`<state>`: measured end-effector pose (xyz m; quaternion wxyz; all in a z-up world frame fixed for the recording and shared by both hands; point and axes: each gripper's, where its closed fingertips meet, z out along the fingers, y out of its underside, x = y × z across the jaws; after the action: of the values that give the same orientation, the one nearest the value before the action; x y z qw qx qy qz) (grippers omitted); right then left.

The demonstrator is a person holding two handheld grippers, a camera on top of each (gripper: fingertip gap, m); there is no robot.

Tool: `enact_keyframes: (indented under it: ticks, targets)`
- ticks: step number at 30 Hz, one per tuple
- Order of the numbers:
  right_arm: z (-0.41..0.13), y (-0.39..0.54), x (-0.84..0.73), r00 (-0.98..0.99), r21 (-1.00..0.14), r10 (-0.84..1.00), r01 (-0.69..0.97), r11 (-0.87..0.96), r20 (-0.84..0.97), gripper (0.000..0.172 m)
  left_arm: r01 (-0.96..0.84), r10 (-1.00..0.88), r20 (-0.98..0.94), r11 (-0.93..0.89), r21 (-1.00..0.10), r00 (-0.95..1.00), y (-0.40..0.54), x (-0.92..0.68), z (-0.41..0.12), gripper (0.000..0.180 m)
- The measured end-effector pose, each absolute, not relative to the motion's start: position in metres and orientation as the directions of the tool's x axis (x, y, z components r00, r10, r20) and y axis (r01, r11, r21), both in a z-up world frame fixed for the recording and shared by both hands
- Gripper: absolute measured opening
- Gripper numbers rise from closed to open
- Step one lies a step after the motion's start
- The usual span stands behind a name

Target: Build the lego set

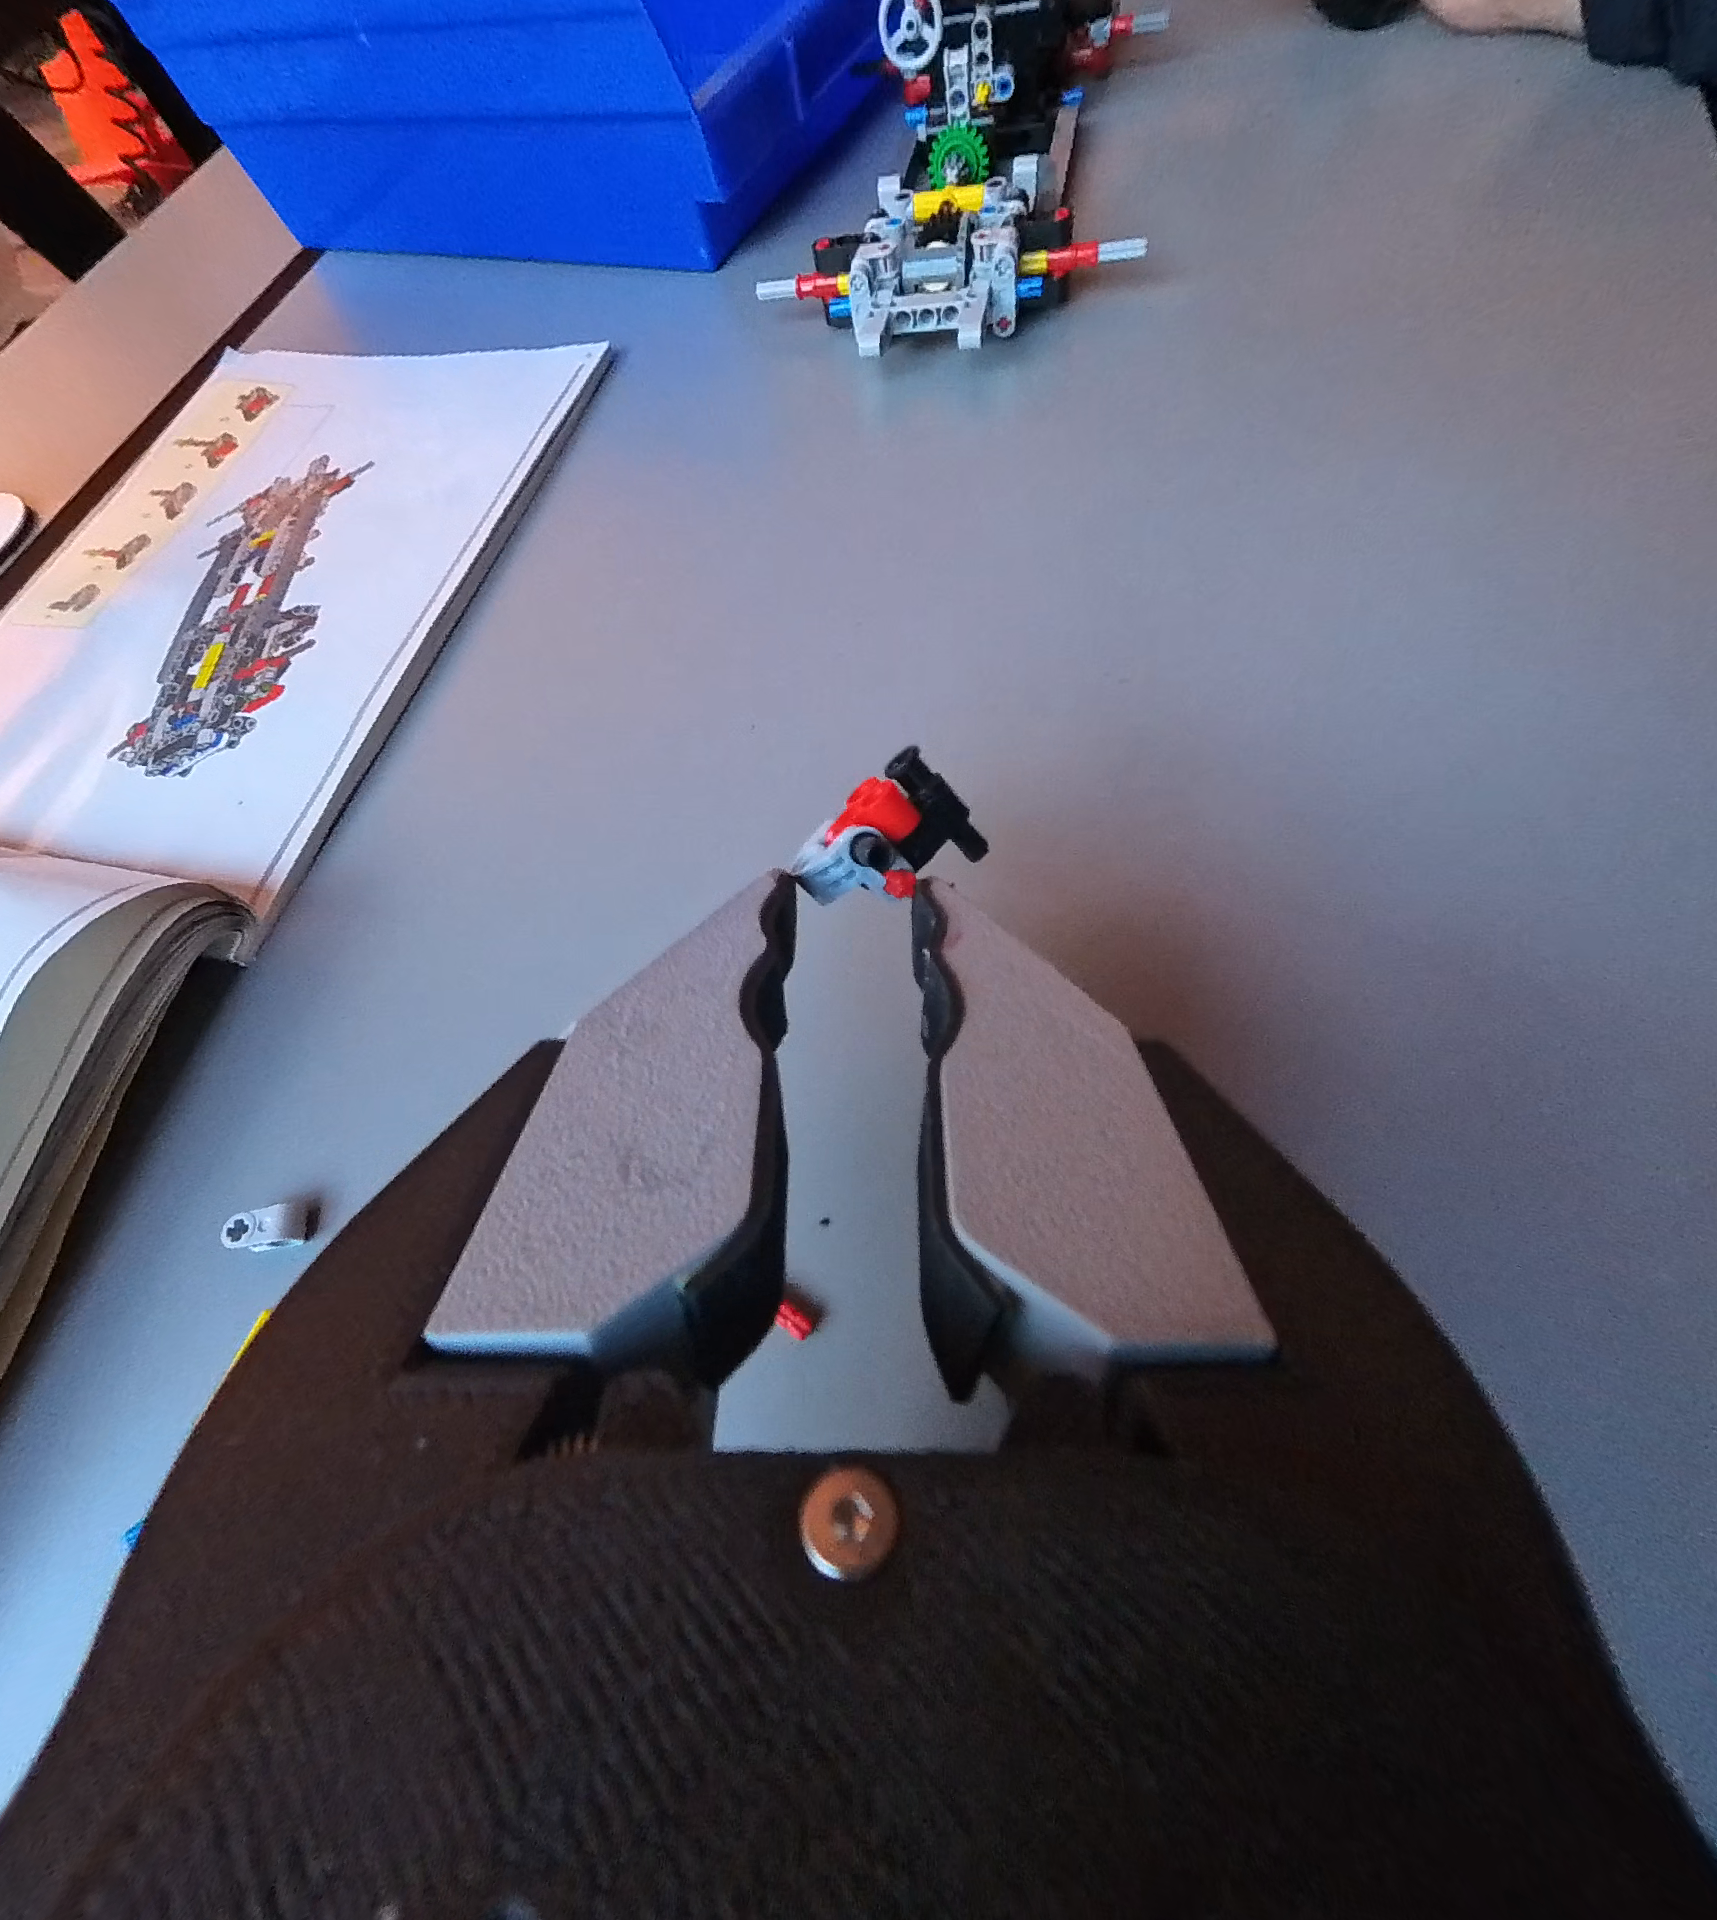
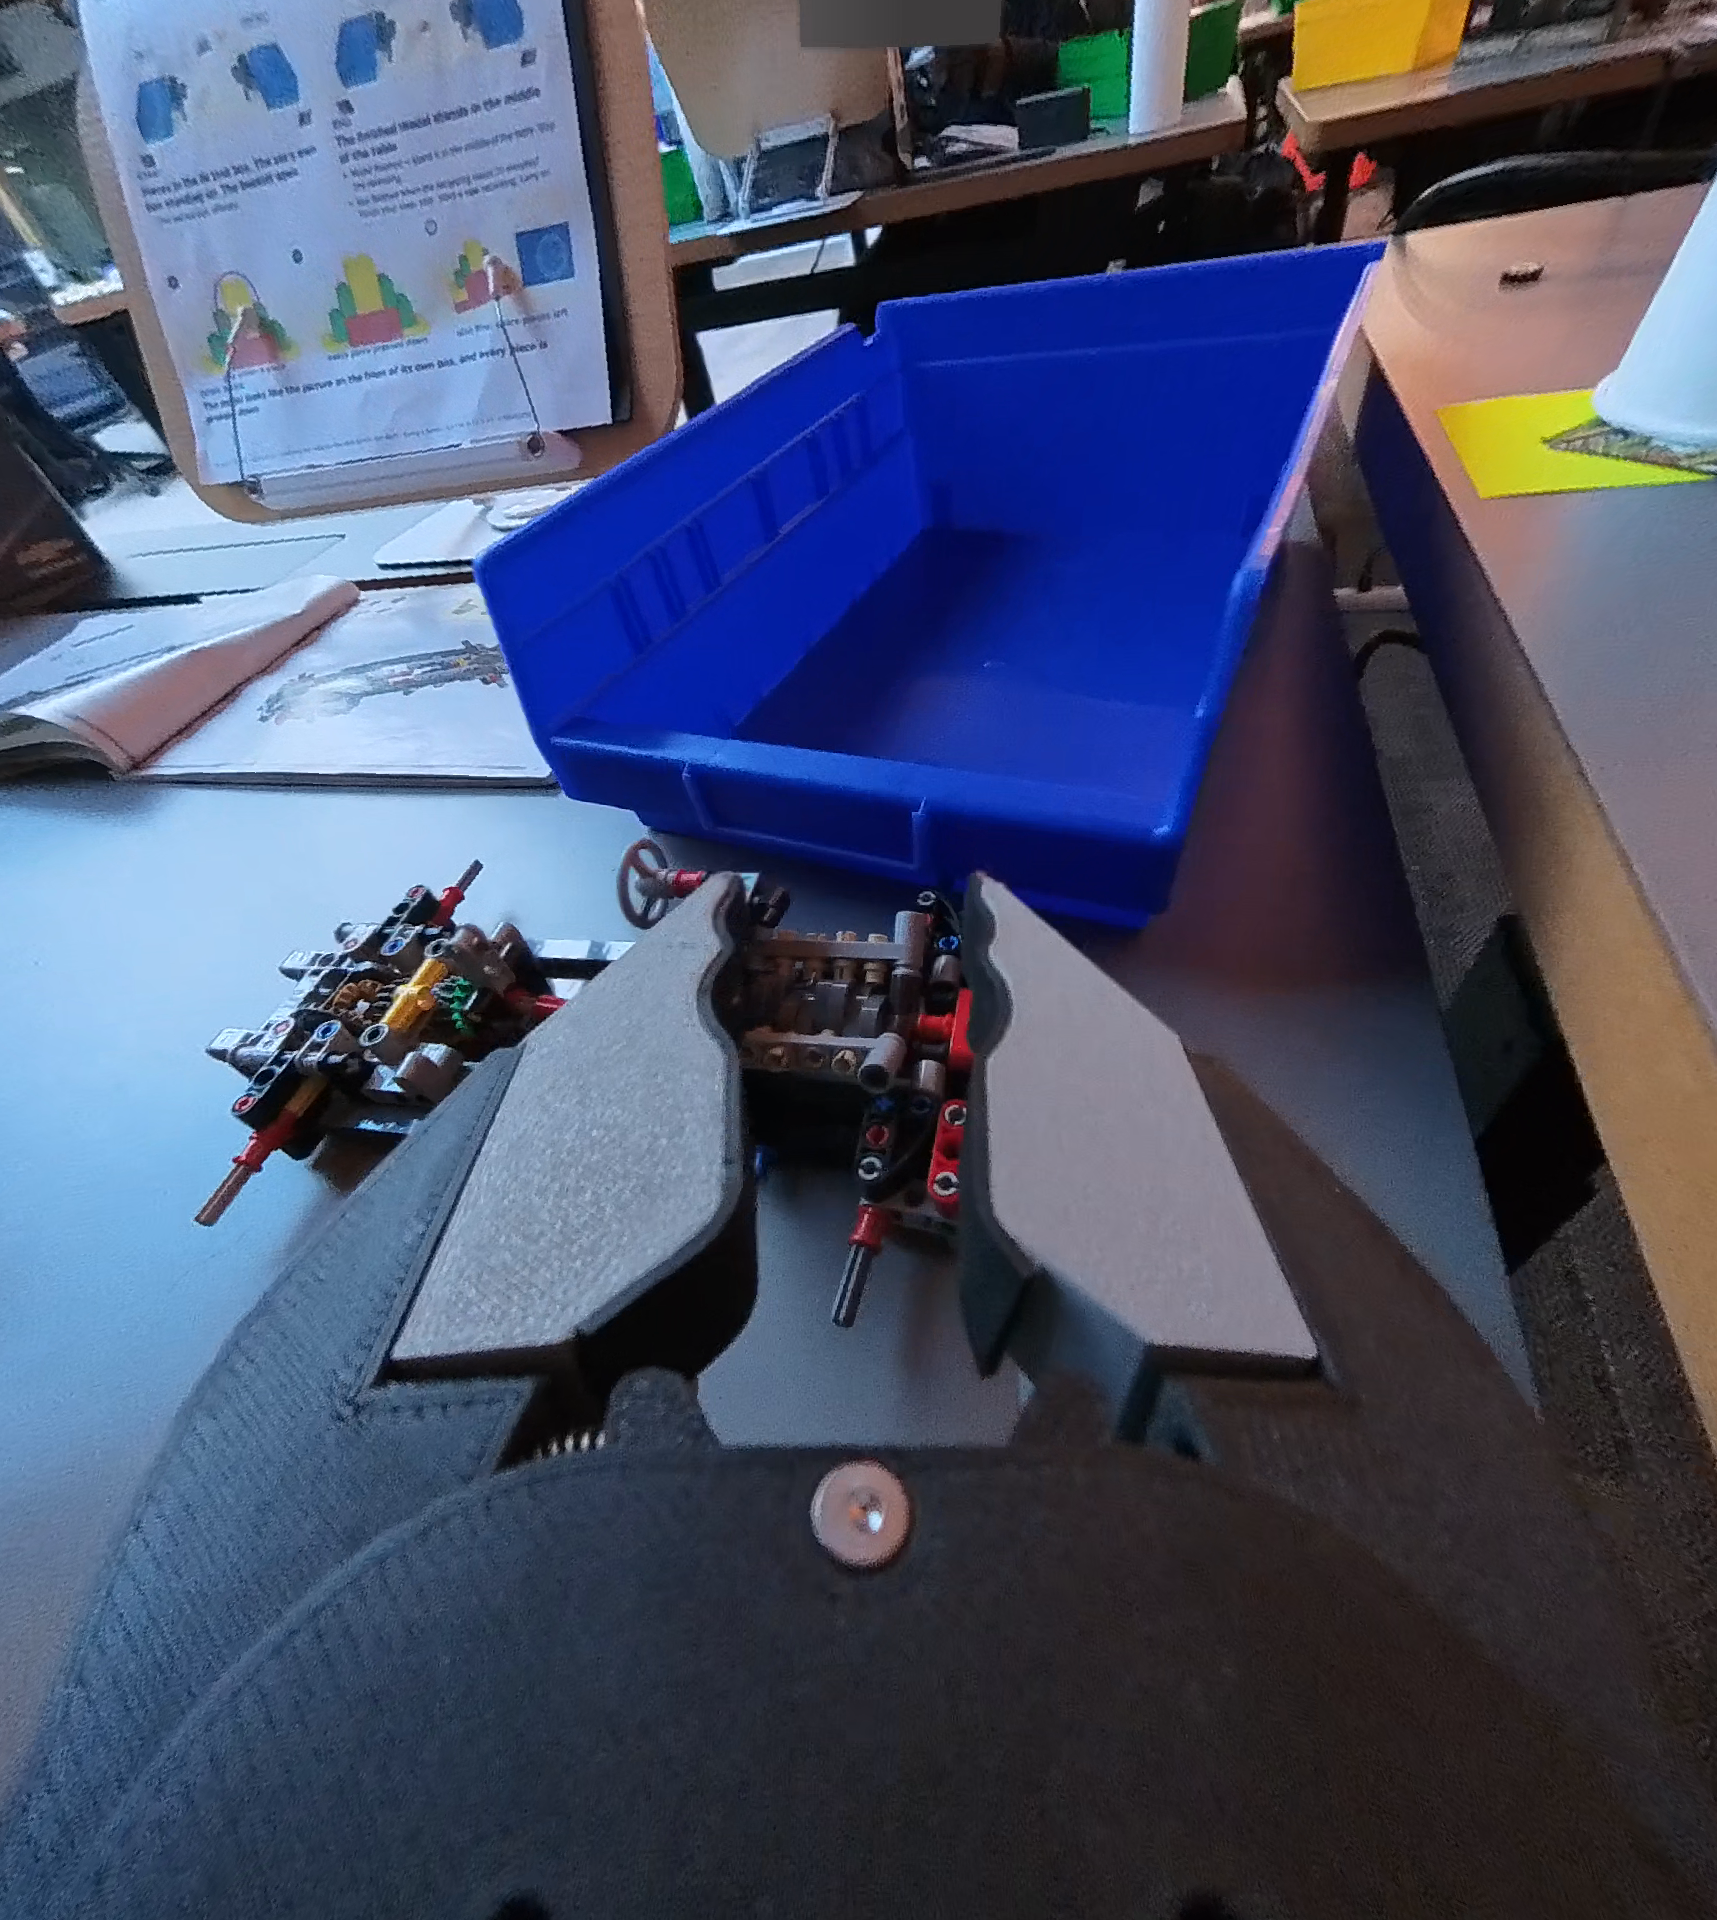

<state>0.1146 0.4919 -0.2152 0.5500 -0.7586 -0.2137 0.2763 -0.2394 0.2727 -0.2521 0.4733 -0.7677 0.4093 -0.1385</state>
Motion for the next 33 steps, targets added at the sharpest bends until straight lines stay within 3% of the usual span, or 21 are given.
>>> enact_keyframes:
  ticks: [9, 25, 33]
  targets:
    - [-0.218, 0.496, 0.13, 0.802, -0.949, 0.569, 0.009, -0.317, -0.182, 0.022, -0.486, -0.756, -0.16, -0.231, -0.843, 0.635, 0.274, -0.241, -0.252, 0.02]
    - [-0.229, 0.502, 0.138, 0.832, -0.92, 0.513, 0.008, -0.392, -0.211, 0.025, -0.569, -0.733, -0.224, -0.259, -0.78, 0.642, 0.278, -0.24, -0.264, 0.02]
    - [-0.249, 0.502, 0.127, 0.832, -0.878, 0.532, 0.133, -0.46, -0.153, 0.025, -0.499, -0.69, -0.169, -0.312, -0.809, 0.704, 0.278, -0.254, -0.251, 0.02]
